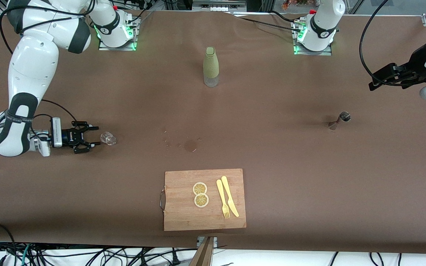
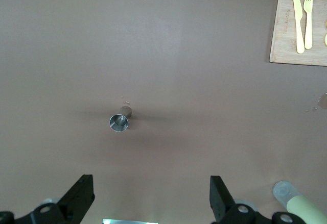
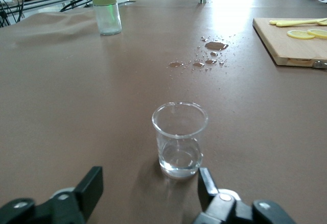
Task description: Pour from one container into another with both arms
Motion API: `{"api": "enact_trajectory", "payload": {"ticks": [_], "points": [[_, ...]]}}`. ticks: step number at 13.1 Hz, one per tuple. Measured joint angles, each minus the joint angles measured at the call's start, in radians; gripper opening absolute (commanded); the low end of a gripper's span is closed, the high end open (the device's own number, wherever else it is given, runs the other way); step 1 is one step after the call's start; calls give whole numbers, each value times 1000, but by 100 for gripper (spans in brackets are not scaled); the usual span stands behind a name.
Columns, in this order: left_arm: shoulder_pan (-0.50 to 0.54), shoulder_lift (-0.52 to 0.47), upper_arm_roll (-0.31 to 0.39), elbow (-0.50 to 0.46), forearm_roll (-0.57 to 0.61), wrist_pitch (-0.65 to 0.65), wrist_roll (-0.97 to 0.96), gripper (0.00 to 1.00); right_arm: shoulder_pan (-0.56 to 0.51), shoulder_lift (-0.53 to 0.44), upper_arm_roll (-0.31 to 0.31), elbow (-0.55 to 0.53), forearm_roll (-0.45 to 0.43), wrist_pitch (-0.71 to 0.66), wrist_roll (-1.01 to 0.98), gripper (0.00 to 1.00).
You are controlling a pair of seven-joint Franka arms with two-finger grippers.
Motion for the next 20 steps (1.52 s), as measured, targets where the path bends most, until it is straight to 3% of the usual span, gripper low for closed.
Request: {"api": "enact_trajectory", "payload": {"ticks": [3, 5, 7, 9, 16, 20], "points": [[-1, 0, 0, 0, 0, 0, 0, 100, 1, -60, -19, 23, -59, 33, 8, 100], [-1, 0, 0, 0, 0, 0, 0, 100, 10, -184, -4, 30, -226, 142, 74, 100], [-1, 0, 0, 0, 0, 1, 0, 100, 18, -368, 55, 23, -445, 209, 273, 100], [-1, 0, 0, 0, 0, 1, 0, 100, 25, -542, 123, 6, -610, 230, 512, 100], [-3, 1, -1, 0, 0, 1, 0, 100, 29, -883, 316, -31, -963, 237, 1293, 100], [-3, 4, -2, 0, 0, 1, 0, 100, 30, -1056, 416, -45, -1121, 222, 1699, 100]]}}
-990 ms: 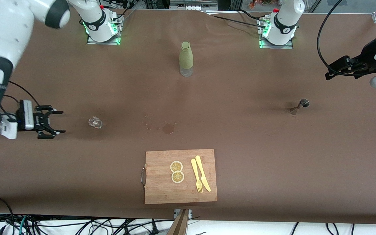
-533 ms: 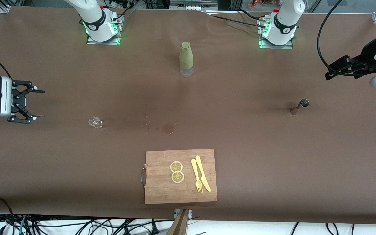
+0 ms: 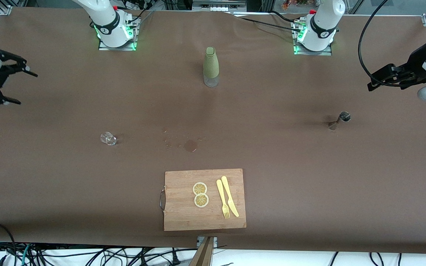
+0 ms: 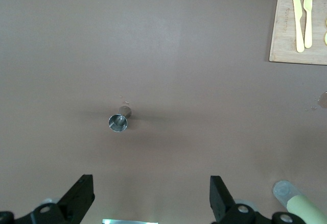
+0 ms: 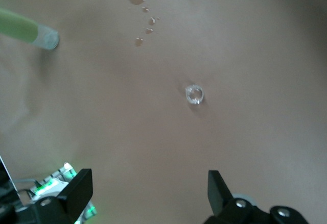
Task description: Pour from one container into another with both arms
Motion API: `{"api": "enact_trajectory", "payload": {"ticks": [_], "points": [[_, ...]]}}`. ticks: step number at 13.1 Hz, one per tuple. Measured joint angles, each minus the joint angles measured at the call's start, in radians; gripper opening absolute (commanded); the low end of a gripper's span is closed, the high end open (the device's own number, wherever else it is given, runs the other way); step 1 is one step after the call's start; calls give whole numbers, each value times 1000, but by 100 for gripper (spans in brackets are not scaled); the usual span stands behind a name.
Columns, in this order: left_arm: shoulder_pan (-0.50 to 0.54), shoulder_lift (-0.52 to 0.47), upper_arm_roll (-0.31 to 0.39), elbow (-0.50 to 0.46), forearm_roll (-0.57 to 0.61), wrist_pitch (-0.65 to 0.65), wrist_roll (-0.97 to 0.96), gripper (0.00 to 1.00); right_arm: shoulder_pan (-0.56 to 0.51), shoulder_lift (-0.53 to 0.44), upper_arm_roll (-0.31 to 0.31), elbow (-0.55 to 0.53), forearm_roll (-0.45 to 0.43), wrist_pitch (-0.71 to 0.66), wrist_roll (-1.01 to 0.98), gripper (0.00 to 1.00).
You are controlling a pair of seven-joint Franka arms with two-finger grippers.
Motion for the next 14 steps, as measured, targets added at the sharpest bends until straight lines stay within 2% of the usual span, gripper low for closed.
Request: {"api": "enact_trajectory", "payload": {"ticks": [5, 7, 10, 14], "points": [[0, 0, -3, 0, 0, 0, 0, 100, 0, -120, 163, -4, -180, -72, 630, 100], [-3, 1, -11, 0, 0, 0, 0, 100, 0, -143, 214, 0, -236, -71, 748, 100], [-4, 5, -14, 0, 0, 0, 0, 100, -4, -144, 201, 1, -237, -19, 768, 100], [-4, 8, -14, 0, 0, 1, 0, 100, -6, -143, 186, -1, -223, -12, 768, 100]]}}
